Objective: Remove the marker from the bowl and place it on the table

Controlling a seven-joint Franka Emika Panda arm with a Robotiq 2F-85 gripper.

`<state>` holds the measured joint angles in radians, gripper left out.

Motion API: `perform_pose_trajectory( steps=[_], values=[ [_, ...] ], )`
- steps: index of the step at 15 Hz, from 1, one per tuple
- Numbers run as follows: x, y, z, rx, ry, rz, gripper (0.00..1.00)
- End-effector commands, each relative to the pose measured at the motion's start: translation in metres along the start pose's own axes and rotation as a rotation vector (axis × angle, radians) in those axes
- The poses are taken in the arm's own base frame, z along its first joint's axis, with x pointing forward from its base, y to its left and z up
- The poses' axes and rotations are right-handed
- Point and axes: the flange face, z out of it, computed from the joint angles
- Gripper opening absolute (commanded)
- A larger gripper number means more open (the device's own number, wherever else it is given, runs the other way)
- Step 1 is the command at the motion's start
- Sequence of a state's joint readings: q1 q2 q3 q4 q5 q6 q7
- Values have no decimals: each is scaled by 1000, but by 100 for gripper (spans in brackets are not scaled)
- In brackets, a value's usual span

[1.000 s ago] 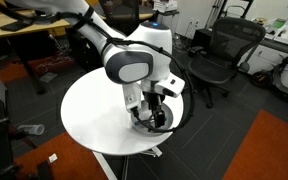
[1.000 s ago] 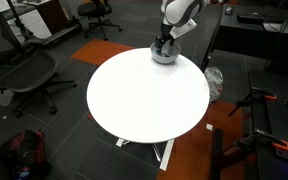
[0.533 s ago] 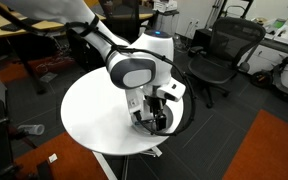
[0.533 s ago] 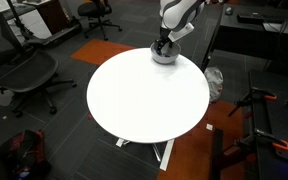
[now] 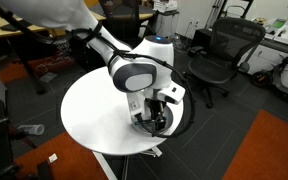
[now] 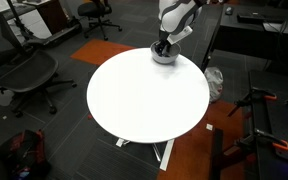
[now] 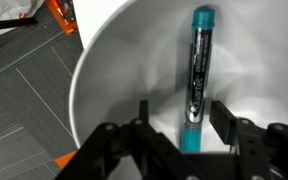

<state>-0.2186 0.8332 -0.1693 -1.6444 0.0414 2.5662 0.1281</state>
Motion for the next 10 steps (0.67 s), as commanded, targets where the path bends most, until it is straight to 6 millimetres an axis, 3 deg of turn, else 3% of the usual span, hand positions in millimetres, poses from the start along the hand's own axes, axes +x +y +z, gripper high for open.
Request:
perform_pose_trajectory(
  steps=[1,5,6,10],
  values=[
    [6,-1,0,0,4,35,34],
    [8,-2,-1,-2,5,34,3],
    [8,-2,-1,-2,6,33,0],
    [4,-7,-14,-6,9,29,5]
  ],
)
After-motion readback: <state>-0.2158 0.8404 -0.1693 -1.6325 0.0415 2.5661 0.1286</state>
